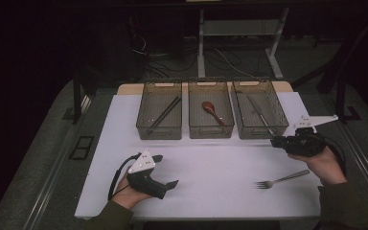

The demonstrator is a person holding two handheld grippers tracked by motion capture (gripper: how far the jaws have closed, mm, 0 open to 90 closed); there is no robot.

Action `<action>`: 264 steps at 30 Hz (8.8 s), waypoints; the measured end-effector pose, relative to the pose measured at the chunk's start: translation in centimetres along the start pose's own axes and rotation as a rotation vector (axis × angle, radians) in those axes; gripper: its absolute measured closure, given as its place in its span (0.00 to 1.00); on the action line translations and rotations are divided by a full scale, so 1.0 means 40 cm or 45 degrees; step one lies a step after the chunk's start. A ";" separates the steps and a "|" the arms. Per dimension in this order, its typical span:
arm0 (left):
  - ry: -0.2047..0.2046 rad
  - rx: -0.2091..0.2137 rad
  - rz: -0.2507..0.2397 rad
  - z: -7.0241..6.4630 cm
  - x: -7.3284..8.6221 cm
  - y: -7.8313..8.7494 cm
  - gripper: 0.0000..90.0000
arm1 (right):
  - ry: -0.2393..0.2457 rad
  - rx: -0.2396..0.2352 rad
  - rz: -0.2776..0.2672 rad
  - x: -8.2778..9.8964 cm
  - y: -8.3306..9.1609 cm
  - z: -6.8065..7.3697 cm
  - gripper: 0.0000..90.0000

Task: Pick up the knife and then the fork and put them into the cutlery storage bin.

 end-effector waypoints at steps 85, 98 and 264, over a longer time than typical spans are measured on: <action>-0.004 0.008 0.012 -0.002 0.001 -0.003 0.00 | 0.516 -0.168 0.852 0.085 -0.108 0.025 0.84; -0.005 0.008 0.011 -0.002 0.001 -0.002 0.00 | 0.526 -0.173 0.907 0.080 -0.115 0.033 0.95; -0.007 -0.055 0.069 0.011 0.015 -0.007 0.03 | -0.207 0.163 -0.160 -0.142 -0.061 -0.179 0.38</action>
Point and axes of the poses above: each handheld gripper's, and its own axes: y roughly backward along the jaws, x roughly out of its underside, z roughly to its left, the point moved 3 cm from there along -y, roughly forward along the jaws, and after that the axes turned 5 degrees about -x, right-handed, at the moved point
